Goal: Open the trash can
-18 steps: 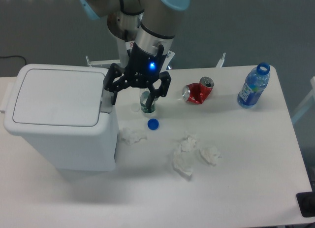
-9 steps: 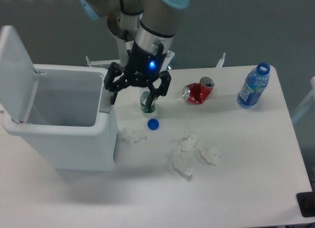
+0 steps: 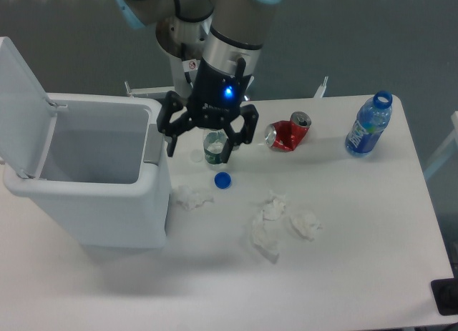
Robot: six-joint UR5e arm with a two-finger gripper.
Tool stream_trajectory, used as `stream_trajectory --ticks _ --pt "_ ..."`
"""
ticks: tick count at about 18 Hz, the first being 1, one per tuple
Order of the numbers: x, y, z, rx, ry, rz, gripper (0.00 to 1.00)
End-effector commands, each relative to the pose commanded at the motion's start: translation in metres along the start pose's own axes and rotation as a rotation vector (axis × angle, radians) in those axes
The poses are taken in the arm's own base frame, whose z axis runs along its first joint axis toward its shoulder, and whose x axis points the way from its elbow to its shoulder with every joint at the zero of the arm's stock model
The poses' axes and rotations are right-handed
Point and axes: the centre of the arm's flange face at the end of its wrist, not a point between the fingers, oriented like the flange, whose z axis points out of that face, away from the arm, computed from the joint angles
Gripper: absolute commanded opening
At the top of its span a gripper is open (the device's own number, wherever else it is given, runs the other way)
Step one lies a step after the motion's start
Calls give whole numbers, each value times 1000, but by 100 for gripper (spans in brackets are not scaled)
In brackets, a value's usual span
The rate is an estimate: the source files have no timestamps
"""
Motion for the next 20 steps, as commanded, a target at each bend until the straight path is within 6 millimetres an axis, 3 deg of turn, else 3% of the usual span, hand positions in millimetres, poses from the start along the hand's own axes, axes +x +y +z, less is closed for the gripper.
stream_trajectory --ticks 5,9,11,15,20 --pt "-107 1 15 -66 -138 69 100" --pt "-161 1 28 -101 -171 172 100" --pt "-186 10 46 -174 -193 287 100" --pt "-219 30 68 -387 -271 507 100" --pt "-223 32 72 -418 -275 539 100"
